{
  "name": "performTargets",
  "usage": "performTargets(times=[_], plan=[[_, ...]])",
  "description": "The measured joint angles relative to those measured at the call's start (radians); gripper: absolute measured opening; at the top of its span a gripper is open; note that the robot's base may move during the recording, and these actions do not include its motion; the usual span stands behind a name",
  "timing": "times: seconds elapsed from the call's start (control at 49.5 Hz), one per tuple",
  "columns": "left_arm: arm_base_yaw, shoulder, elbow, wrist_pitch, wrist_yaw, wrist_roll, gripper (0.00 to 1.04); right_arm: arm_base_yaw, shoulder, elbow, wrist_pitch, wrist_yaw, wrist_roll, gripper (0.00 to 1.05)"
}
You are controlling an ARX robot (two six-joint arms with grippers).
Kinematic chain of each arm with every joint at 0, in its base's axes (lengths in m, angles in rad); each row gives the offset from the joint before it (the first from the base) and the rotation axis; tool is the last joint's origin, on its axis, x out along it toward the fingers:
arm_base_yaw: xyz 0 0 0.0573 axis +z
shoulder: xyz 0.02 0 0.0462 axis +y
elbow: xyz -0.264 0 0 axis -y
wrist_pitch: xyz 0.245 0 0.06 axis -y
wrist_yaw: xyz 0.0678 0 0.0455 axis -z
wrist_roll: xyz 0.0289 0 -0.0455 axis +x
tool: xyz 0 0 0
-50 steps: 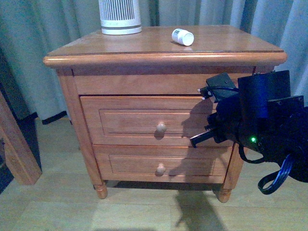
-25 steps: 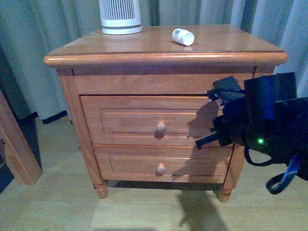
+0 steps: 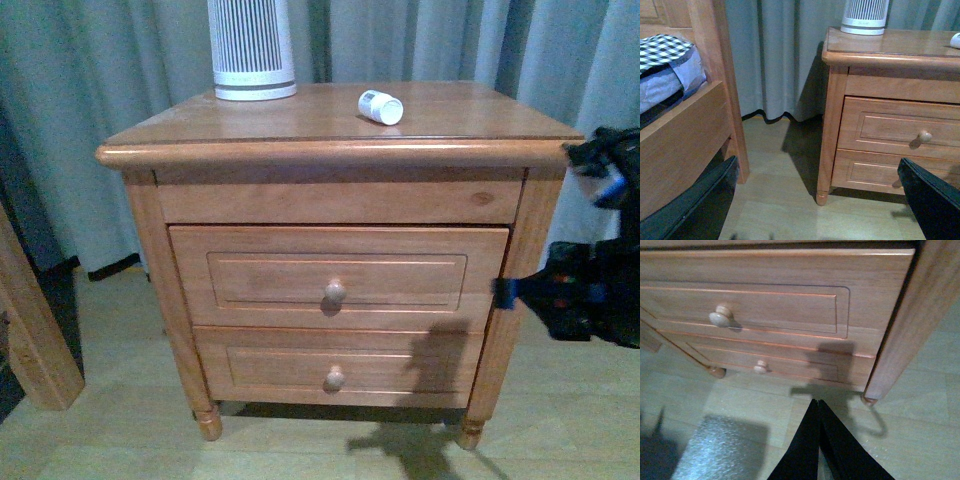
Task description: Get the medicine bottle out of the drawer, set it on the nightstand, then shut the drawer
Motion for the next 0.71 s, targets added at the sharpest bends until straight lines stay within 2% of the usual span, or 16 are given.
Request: performTargets(times=[0.121, 0.161, 0.323, 0.343, 0.424, 0.606, 0.706], plan=[[0.0, 0.0, 0.0, 0.0, 0.0, 0.0, 0.98, -0.039, -0.248, -0.035, -0.125, -0.046, 0.027, 0.06], [0.0, 0.0, 0.0, 0.0, 0.0, 0.0, 0.98, -0.061, -0.369, -0.041, -0.182, -0.075, 0.03, 0.17], [0.0, 0.0, 0.0, 0.0, 0.0, 0.0, 0.98, -0.118, -0.655, -0.043, -0.363, -0.092, 0.016, 0.43], [0.0, 0.0, 0.0, 0.0, 0.0, 0.0, 0.98, -0.117, -0.67, -0.048, -0.358, -0.076, 0.008, 0.43], [0.0, 0.0, 0.0, 0.0, 0.0, 0.0, 0.98, -0.144, -0.811, -0.127, -0.269, 0.039, -0.111, 0.29], [0.0, 0.0, 0.0, 0.0, 0.001, 0.0, 0.98, -0.165, -0.987, -0.271, -0.23, 0.066, -0.208, 0.02], [0.0, 0.0, 0.0, 0.0, -0.001, 0.0, 0.98, -0.165, -1.016, -0.346, -0.216, 0.066, -0.224, 0.03]])
